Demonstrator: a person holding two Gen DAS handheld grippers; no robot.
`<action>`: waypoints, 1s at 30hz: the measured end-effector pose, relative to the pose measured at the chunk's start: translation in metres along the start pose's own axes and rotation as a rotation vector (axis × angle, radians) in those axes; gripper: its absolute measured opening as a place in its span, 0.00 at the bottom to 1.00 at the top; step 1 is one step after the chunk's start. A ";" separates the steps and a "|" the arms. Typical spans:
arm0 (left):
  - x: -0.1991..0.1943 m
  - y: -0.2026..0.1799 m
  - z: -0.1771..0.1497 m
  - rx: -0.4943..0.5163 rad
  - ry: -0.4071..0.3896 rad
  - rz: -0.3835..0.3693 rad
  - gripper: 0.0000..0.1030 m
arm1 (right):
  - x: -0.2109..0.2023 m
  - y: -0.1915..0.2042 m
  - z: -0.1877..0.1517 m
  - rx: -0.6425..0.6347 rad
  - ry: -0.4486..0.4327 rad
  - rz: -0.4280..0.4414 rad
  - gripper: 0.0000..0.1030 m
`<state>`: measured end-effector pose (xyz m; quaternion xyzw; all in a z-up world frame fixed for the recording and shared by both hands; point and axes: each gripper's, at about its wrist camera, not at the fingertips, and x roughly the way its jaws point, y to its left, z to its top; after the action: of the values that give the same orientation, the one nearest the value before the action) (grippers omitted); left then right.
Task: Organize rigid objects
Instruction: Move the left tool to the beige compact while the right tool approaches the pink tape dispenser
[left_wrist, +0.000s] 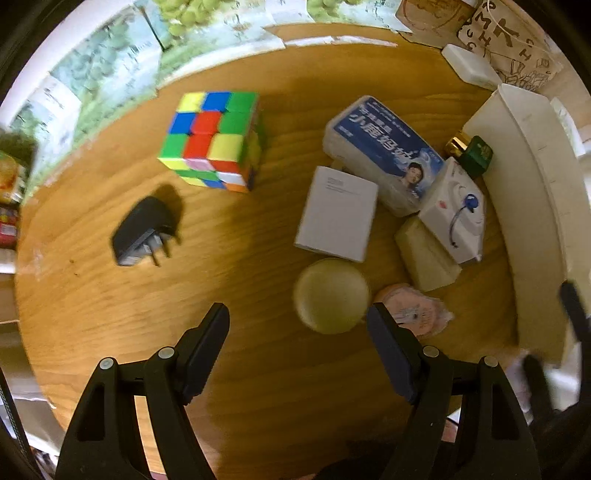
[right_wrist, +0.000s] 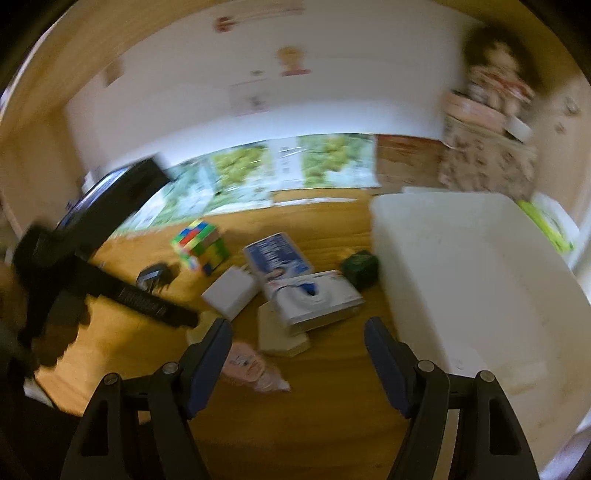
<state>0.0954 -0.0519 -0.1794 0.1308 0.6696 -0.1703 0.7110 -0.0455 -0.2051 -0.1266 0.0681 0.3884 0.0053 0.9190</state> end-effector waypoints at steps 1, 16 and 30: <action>0.002 -0.001 0.001 -0.006 0.008 -0.012 0.78 | 0.001 0.006 -0.003 -0.034 0.000 0.012 0.72; 0.035 -0.020 0.021 -0.038 0.122 -0.047 0.77 | 0.035 0.045 -0.034 -0.225 0.079 0.087 0.72; 0.054 -0.031 0.035 -0.070 0.154 -0.043 0.75 | 0.059 0.060 -0.048 -0.267 0.172 0.066 0.72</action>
<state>0.1163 -0.0985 -0.2293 0.1042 0.7304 -0.1514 0.6578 -0.0362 -0.1361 -0.1944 -0.0424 0.4589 0.0929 0.8826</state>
